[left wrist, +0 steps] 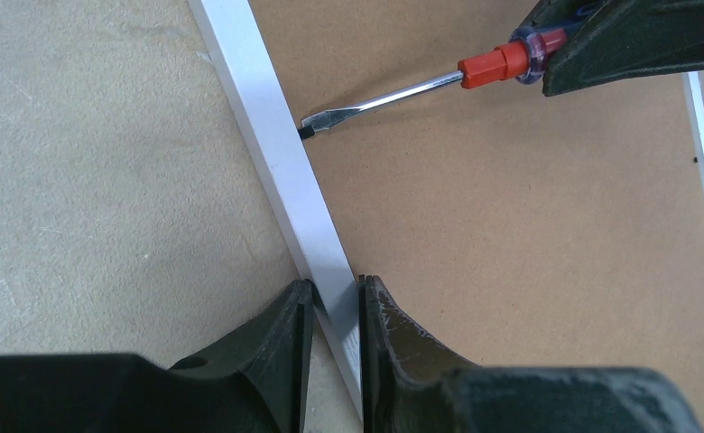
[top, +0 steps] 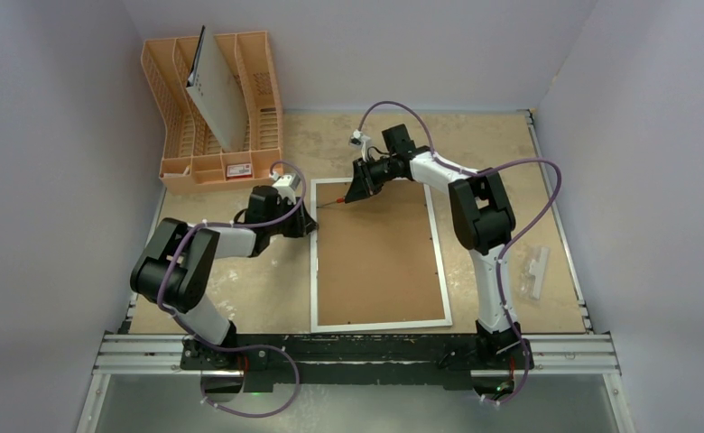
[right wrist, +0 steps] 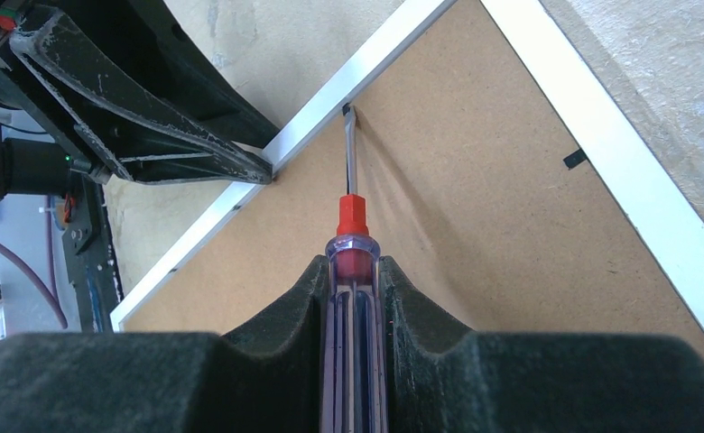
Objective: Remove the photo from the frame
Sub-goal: Release the photo frame item from the photo frame.
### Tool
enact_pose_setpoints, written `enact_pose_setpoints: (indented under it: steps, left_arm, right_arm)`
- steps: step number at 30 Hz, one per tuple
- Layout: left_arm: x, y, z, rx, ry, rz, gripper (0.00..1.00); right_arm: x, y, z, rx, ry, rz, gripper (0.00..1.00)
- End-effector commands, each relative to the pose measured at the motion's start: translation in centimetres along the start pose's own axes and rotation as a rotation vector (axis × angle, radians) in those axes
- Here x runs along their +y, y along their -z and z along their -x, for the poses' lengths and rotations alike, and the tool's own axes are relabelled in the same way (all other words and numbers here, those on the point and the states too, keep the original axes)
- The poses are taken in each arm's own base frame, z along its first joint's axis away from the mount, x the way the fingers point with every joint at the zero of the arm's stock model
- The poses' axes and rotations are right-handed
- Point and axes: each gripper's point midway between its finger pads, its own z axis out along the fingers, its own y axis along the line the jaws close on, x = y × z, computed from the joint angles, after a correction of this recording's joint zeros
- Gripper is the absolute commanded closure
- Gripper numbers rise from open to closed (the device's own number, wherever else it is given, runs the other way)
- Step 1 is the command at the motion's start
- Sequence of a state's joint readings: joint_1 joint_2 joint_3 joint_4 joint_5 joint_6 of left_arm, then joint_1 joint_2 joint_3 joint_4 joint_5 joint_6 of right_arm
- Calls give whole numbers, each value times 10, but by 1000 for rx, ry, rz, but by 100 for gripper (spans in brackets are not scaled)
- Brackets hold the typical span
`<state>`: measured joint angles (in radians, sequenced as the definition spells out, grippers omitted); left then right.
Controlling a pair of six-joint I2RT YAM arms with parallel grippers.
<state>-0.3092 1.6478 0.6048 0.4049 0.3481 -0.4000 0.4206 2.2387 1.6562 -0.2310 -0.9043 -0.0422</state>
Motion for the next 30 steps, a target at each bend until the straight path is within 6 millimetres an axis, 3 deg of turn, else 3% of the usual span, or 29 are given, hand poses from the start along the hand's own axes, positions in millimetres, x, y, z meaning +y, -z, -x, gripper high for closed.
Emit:
enact_pose_setpoints:
  steps: [1, 21, 30]
  left_arm:
    - [8, -4, -30, 106, -13, 13, 81]
    - [7, -4, -32, 110, -23, -1, 84]
    - [7, -4, -32, 105, -23, -5, 90]
  right_arm:
    - [6, -11, 2, 14, 14, 19, 100]
    - [19, -29, -4, 4, -70, 55, 100]
    - [29, -40, 4, 0, -87, -84, 100]
